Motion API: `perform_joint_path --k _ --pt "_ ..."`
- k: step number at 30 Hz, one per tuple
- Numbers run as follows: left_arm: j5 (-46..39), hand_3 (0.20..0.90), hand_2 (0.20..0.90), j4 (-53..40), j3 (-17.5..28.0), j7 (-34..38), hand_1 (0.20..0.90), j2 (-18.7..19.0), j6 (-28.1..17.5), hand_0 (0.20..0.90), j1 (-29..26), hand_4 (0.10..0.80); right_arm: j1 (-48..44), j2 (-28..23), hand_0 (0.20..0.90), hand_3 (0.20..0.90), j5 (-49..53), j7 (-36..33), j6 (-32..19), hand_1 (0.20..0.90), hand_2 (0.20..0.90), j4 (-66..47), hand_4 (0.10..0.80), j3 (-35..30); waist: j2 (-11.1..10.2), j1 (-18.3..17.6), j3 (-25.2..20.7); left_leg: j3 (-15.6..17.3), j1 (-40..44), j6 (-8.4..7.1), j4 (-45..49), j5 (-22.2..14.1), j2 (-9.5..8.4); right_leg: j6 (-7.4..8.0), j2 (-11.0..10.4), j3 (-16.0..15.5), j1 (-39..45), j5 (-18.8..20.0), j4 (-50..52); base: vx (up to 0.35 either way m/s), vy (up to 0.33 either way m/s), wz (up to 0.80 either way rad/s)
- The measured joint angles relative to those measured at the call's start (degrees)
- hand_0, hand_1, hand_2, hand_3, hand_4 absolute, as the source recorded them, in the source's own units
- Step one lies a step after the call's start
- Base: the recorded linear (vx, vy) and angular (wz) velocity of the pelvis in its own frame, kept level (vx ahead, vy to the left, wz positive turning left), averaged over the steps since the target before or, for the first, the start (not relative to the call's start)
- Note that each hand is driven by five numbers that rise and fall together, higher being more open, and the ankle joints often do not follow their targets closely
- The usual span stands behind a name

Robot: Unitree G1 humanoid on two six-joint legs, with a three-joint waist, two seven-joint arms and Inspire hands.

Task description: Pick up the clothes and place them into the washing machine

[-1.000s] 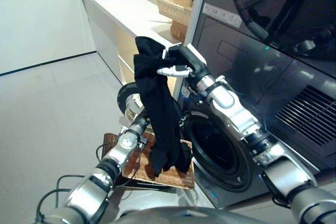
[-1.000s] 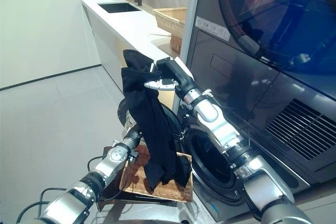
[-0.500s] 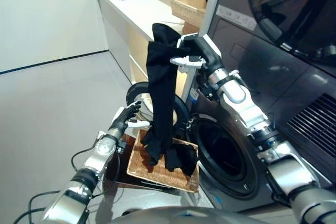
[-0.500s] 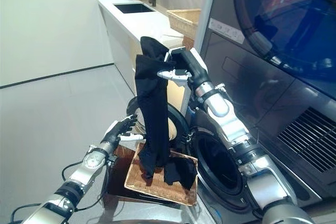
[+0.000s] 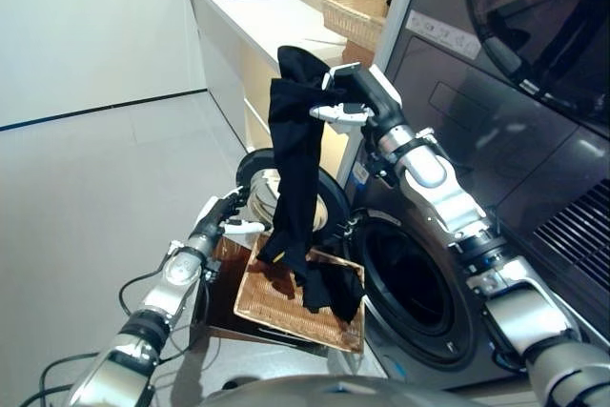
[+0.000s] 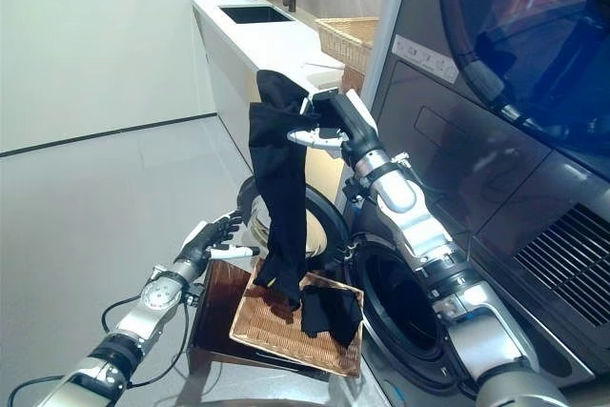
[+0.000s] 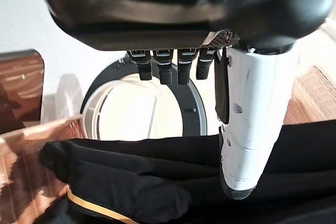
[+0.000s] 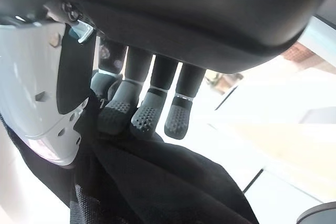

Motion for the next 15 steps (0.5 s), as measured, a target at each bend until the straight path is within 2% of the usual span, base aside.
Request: perform_joint_path --k 15 --pt "-1.7 0.9 0.9 -0.5 -3.0 0.1 0.9 -5.0 0.6 0.9 -2.0 0.8 0.0 1.2 0.2 0.2 0.0 0.2 0.1 0.2 0.2 0.0 0.3 0.7 -0.1 -0.5 0.0 0.2 0.0 -0.04 0.0 0.0 0.01 0.0 0.0 0.1 -0.1 0.0 0.0 0.0 0.0 0.0"
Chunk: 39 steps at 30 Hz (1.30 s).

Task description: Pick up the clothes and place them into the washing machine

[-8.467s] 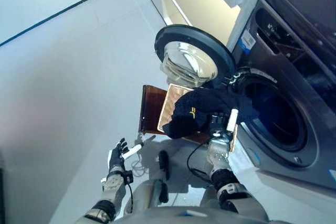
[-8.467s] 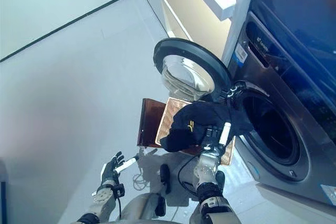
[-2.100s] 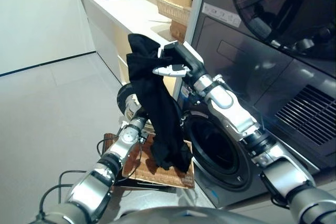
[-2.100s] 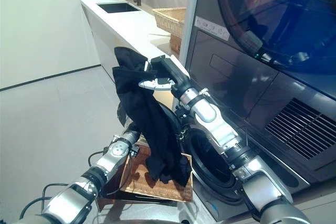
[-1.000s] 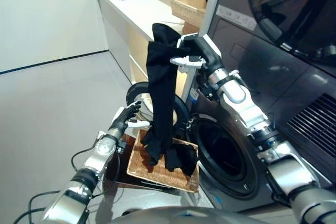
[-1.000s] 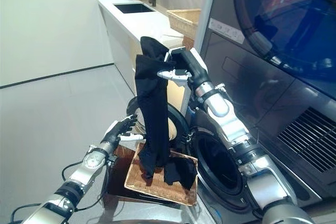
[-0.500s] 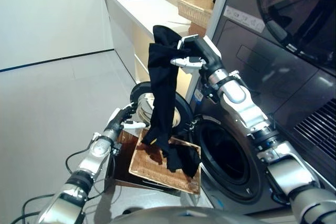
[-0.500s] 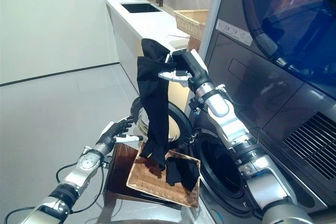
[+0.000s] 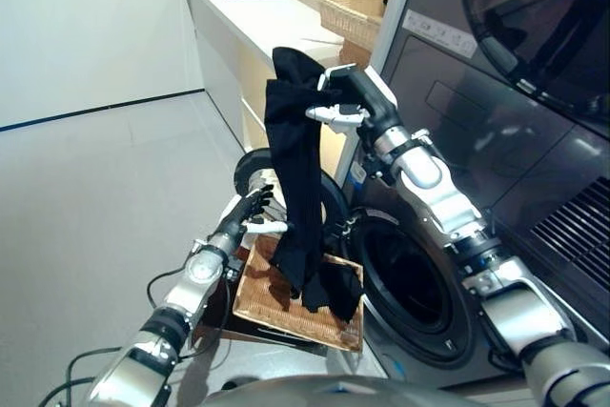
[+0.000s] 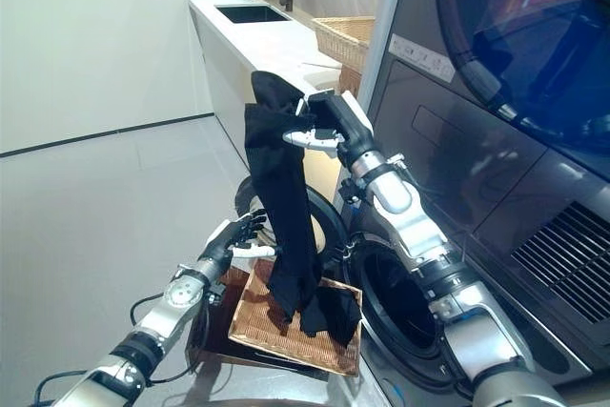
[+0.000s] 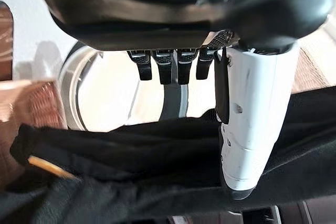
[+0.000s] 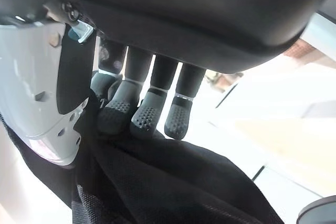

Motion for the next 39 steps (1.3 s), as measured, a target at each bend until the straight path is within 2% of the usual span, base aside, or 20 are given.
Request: perform_joint_path --k 14,20,37,38,39 --pt "-0.3 0.9 0.9 0.0 -4.3 0.1 0.9 -2.5 0.5 0.9 -4.6 0.8 0.0 1.7 0.2 0.2 0.0 1.2 1.2 0.2 0.2 0.0 0.3 3.8 -0.1 -1.1 0.0 0.5 0.1 -0.01 0.2 0.0 0.03 0.0 0.0 0.3 -0.1 0.0 0.0 -0.002 0.0 -0.01" --pt "-0.4 0.9 0.9 0.1 -4.7 0.2 0.9 -4.1 1.2 0.9 -5.9 0.8 0.0 2.1 0.2 0.2 0.1 1.2 1.2 0.2 0.2 0.0 0.3 4.4 -0.1 -1.5 0.0 0.5 0.1 -0.01 0.3 0.0 0.03 0.0 0.0 0.8 -0.1 0.0 0.0 0.0 0.0 0.0" --pt "-0.4 0.9 0.9 5.5 -5.3 2.8 0.9 -4.2 1.5 0.9 -8.6 0.8 2.2 1.9 0.2 0.2 2.7 3.7 1.2 0.2 0.2 -7.5 0.3 4.9 -0.1 -2.9 0.0 1.6 0.8 -0.18 0.0 -0.3 0.09 0.02 0.1 1.5 -0.1 0.0 0.0 0.005 0.0 -0.03" --pt "-0.4 0.842 0.842 5.5 -5.3 2.8 0.842 -4.3 1.6 0.842 -8.6 0.759 2.3 1.9 0.2 0.2 2.9 3.7 1.2 0.2 0.2 -7.5 0.3 4.9 -0.1 -2.9 0.0 1.6 0.8 -0.21 0.0 -0.3 0.11 0.02 0.1 1.5 -0.1 0.0 0.0 0.0 0.0 0.0" --pt "-0.4 0.9 0.9 5.5 -5.3 2.8 0.9 -4.3 1.6 0.9 -8.6 0.8 2.3 1.9 0.2 0.2 2.9 3.7 1.2 0.2 0.2 -7.5 0.3 4.9 -0.1 -2.9 0.0 1.6 0.8 -0.21 0.0 -0.3 0.11 0.01 0.1 1.5 -0.1 0.0 0.0 0.0 0.0 0.0"
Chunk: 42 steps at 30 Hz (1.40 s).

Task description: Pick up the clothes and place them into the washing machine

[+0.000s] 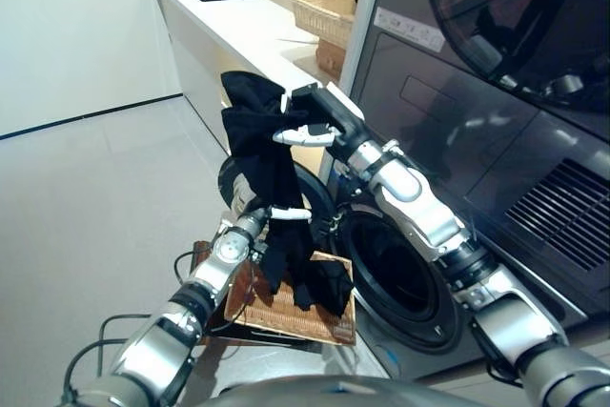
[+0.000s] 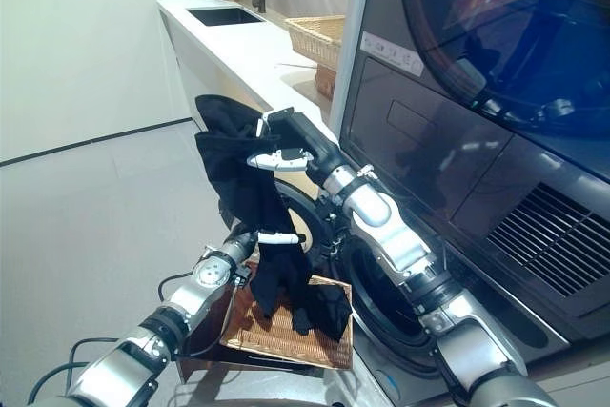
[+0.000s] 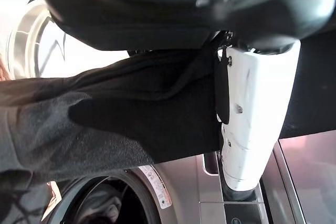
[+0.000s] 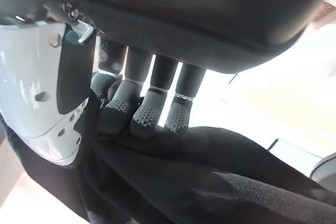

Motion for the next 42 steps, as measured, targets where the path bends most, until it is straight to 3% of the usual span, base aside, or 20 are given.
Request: perform_joint_path --k 1,2,3,4,26,30,36,37,38,39,42 --pt "0.0 0.771 0.771 0.0 0.0 0.0 0.771 0.0 0.0 0.771 0.0 0.708 0.0 0.0 0.2 0.2 0.0 0.0 0.0 0.2 0.2 0.0 0.3 0.0 0.0 0.0 0.0 0.0 0.0 0.03 0.0 0.0 0.0 0.0 0.0 0.0 0.0 0.0 0.0 0.0 0.0 0.0" --pt "0.0 0.428 0.428 0.0 0.0 0.0 0.428 0.0 0.0 0.428 0.0 0.463 0.0 0.0 0.2 0.2 0.1 0.0 0.0 0.2 0.2 0.0 0.3 0.0 0.0 0.0 0.0 0.0 0.0 0.04 0.0 0.0 0.0 0.0 0.0 0.0 0.0 0.0 0.0 0.0 0.0 0.0" --pt "0.0 0.428 0.428 0.0 0.0 0.0 0.428 0.0 0.0 0.428 0.0 0.463 0.0 0.0 0.2 0.2 0.1 0.0 0.0 0.2 0.2 0.0 0.3 0.0 0.0 0.0 0.0 0.0 0.0 0.05 0.0 0.0 0.0 0.0 0.0 0.0 0.0 0.0 0.0 0.0 0.0 0.0" --pt "0.0 0.2 0.2 0.0 0.0 0.0 0.2 -0.5 0.0 0.2 0.0 0.3 0.0 0.0 0.2 0.2 0.2 0.0 0.0 0.2 0.2 0.0 0.3 0.0 0.0 0.0 0.0 0.0 0.0 0.05 0.0 0.0 -0.01 0.0 0.0 0.0 0.0 0.0 0.0 0.0 0.0 0.0" --pt "-0.8 0.2 0.2 0.0 0.0 0.2 0.2 -0.4 0.0 0.2 0.0 0.3 0.6 0.0 0.2 0.2 1.2 -0.1 0.0 0.2 0.2 -0.1 0.3 -0.4 0.1 0.0 -0.1 0.0 0.0 0.04 0.2 0.0 -0.01 -0.04 0.0 0.0 0.0 0.0 0.0 0.0 0.0 0.0" --pt "-0.8 0.2 0.2 0.0 0.4 0.6 0.2 -0.1 0.1 0.2 0.0 0.3 3.9 -0.2 0.2 0.2 1.5 0.0 0.0 0.2 0.2 -3.0 0.3 -2.2 0.1 -0.2 -0.1 0.0 0.0 0.04 0.2 0.0 0.0 -0.04 0.0 0.0 0.0 0.0 0.0 0.0 0.0 0.0" --pt "0.9 0.2 0.2 -0.2 3.8 1.0 0.2 2.1 0.1 0.2 -0.3 0.3 18.5 0.1 0.2 0.2 5.5 1.4 -0.8 0.2 0.2 -8.4 0.3 -11.5 0.2 -0.3 -0.2 -0.2 0.0 -0.02 0.0 -0.1 0.01 -0.34 0.1 0.0 0.1 -0.3 0.0 0.0 0.0 0.0" --pt "1.6 0.2 0.2 -0.2 4.2 1.0 0.2 3.1 0.1 0.2 -0.3 0.3 22.4 -0.1 0.354 0.354 5.7 1.3 -0.9 0.354 0.354 -8.0 0.41 -13.5 0.3 -0.2 -0.3 -0.2 0.0 0.0 0.0 -0.2 -0.03 -0.37 0.0 0.0 0.1 -0.4 0.0 0.0 0.0 0.0" --pt "2.0 0.2 0.2 -0.2 4.5 1.0 0.2 4.2 0.2 0.2 -0.3 0.3 23.9 -0.4 0.425 0.425 5.6 1.3 -0.8 0.425 0.425 -7.3 0.461 -14.2 0.4 -0.6 -0.3 -0.1 -0.1 0.0 0.0 -0.2 -0.06 -0.37 0.0 0.0 0.0 -0.4 0.0 0.0 0.0 0.0" --pt "3.0 0.2 0.2 -0.2 4.6 1.0 0.2 5.6 0.2 0.2 -0.3 0.3 26.7 -0.7 0.9 0.9 5.6 1.3 -0.2 0.9 0.9 -5.9 0.8 -15.2 0.5 -1.2 -0.3 -0.2 -0.1 0.0 0.0 -0.2 -0.04 -0.35 0.0 0.0 0.1 -0.4 0.0 0.0 0.0 0.0" --pt "4.4 0.2 0.2 -0.2 6.1 0.8 0.2 7.3 0.3 0.2 -0.3 0.3 32.7 -0.8 0.9 0.9 5.6 1.8 -0.1 0.9 0.9 -4.2 0.8 -18.2 0.7 -1.7 -0.4 0.0 0.0 -0.08 0.0 -0.3 0.04 -0.27 0.1 0.0 0.0 -0.5 0.0 0.011 0.0 -0.02"
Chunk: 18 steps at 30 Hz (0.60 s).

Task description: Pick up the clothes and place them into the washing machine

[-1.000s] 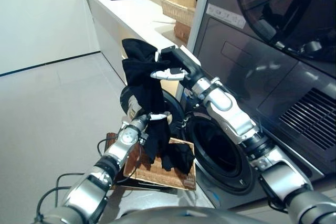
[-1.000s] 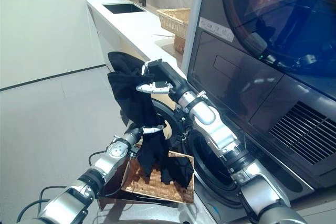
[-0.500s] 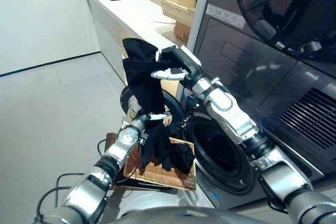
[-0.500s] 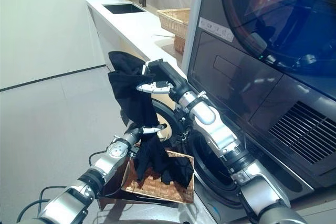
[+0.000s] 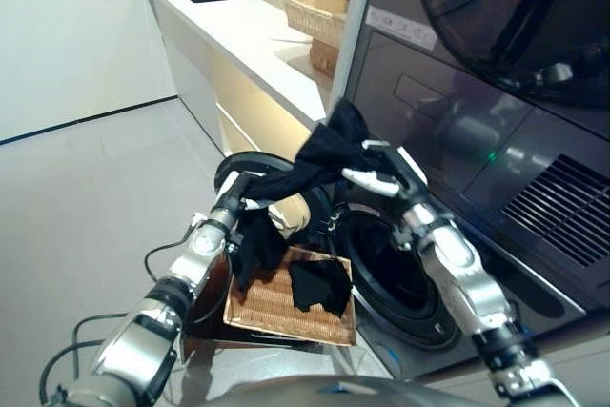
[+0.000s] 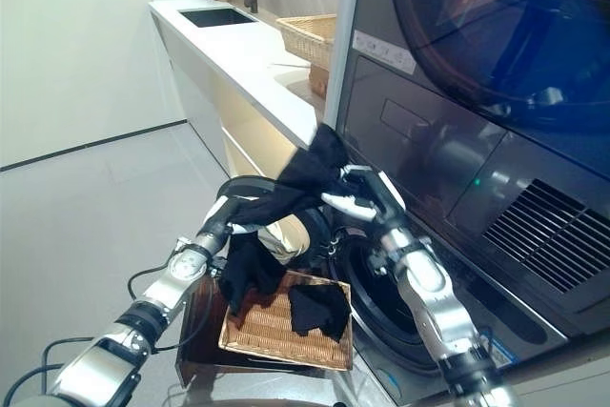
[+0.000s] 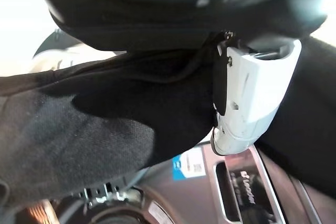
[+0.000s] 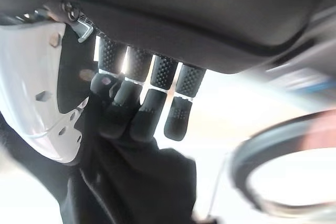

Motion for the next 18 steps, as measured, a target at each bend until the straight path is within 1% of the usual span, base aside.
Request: perform_joint_path --k 2,7,11,13,14,18 --pt "1.4 0.2 0.2 -0.2 0.3 -0.9 0.2 2.3 0.2 0.2 0.0 0.3 4.5 -0.1 0.9 0.9 -0.1 0.7 0.0 0.9 0.9 0.9 0.8 -1.8 0.2 -0.8 0.0 0.1 0.0 -0.03 0.0 0.0 0.03 0.03 0.0 0.0 0.0 -0.1 0.0 0.0 0.0 0.0" --pt "3.8 0.2 0.2 -0.4 0.8 -1.6 0.2 5.7 0.6 0.2 0.0 0.3 6.9 0.8 0.9 0.9 -2.8 1.8 -0.1 0.9 0.9 4.5 0.8 -3.4 0.4 -1.4 0.0 0.2 0.0 -0.07 0.0 -0.1 0.04 0.05 0.0 0.0 -0.1 -0.1 0.0 0.0 0.0 0.0" --pt "5.2 0.2 0.2 -0.4 2.1 -1.8 0.2 7.0 0.6 0.2 0.0 0.3 7.5 0.8 0.9 0.9 -5.3 2.2 -0.1 0.9 0.9 5.6 0.8 -3.4 0.4 -1.2 0.0 0.1 0.0 -0.23 0.0 -0.2 0.05 0.05 0.0 0.0 -0.1 -0.1 0.0 0.0 0.0 0.0" --pt "6.1 0.2 0.2 -0.5 2.2 -2.1 0.2 8.4 0.6 0.2 0.0 0.3 7.6 0.5 0.9 0.9 -9.1 2.9 -0.1 0.9 0.9 5.7 0.8 -3.4 0.4 -1.2 0.0 0.1 0.0 -0.12 0.0 -0.2 0.05 0.04 0.0 0.0 -0.1 -0.1 0.0 0.0 0.0 0.0" --pt "6.9 0.2 0.2 -0.5 2.3 -2.2 0.2 9.1 0.6 0.2 0.0 0.3 7.6 0.2 0.9 0.9 -12.7 2.9 -0.1 0.9 0.9 5.8 0.8 -3.4 0.4 -1.2 0.0 0.0 0.0 -0.1 0.0 -0.2 0.03 0.06 0.0 0.0 0.0 -0.1 0.0 -0.001 -0.004 0.04" --pt "7.7 0.2 0.2 -0.5 2.3 -2.2 0.2 10.1 0.6 0.2 0.0 0.3 7.5 -0.2 0.9 0.9 -19.8 2.0 -0.1 0.9 0.9 7.2 0.8 -4.3 0.4 -1.1 0.0 -0.2 0.0 -0.08 0.0 -0.2 0.0 0.07 0.0 0.0 0.1 -0.2 0.0 -0.001 0.0 0.02"
